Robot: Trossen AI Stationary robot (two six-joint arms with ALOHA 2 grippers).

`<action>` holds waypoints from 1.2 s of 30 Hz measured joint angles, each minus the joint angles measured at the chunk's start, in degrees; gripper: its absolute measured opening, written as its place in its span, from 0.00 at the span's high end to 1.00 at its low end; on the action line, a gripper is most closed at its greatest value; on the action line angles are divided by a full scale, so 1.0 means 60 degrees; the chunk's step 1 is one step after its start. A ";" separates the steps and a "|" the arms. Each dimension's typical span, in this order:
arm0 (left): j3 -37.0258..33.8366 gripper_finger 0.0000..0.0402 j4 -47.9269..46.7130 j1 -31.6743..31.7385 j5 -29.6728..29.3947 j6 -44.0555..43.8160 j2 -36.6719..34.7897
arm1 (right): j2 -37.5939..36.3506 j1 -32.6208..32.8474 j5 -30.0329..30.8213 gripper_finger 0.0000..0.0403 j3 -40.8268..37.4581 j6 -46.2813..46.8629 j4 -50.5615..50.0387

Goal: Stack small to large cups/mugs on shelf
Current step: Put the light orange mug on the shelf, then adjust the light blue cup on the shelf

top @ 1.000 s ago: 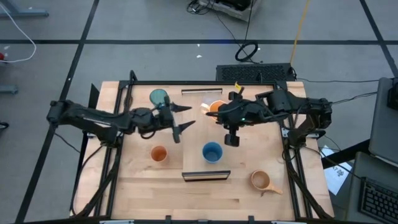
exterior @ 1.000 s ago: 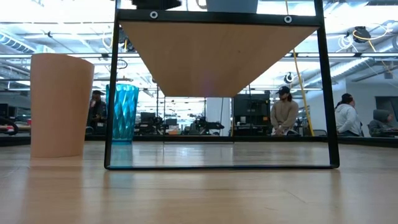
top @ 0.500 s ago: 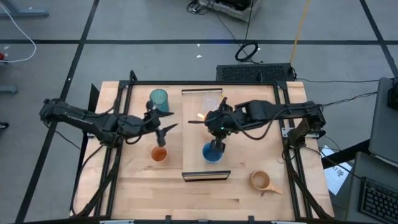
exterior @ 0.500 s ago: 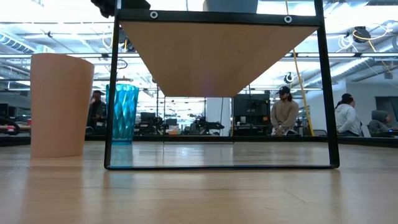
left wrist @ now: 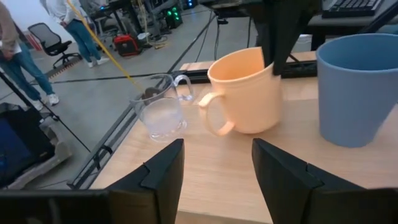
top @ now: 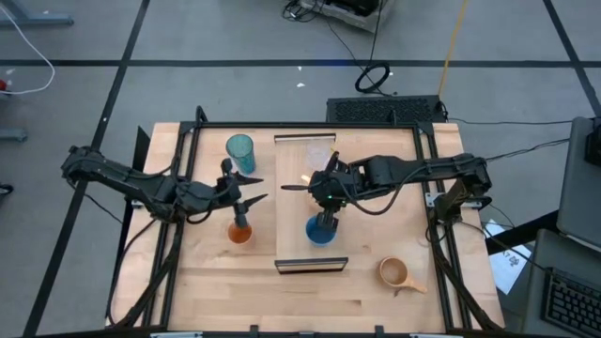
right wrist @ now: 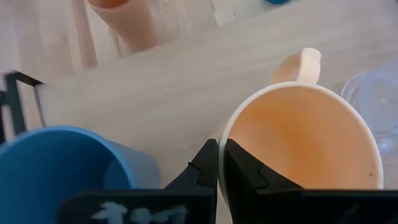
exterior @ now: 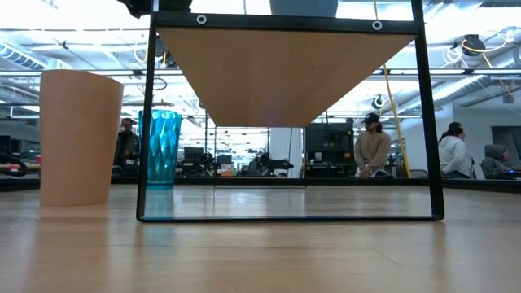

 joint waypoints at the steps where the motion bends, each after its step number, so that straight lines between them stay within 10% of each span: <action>1: 0.0000 0.52 -0.0021 -0.0034 0.0000 -0.0012 0.0000 | 0.0000 0.0000 0.0000 0.99 -0.0093 0.0000 -0.0006; 13: 0.0000 0.52 -0.0076 -0.0326 -0.0182 -0.0029 0.0000 | -0.0025 0.0000 -0.0023 0.98 -0.0426 -0.0335 0.0662; 36: 0.0000 0.52 -0.0127 -0.0326 -0.0186 -0.0080 0.0000 | -0.0379 0.0000 0.0055 0.61 -0.0426 0.0031 0.0947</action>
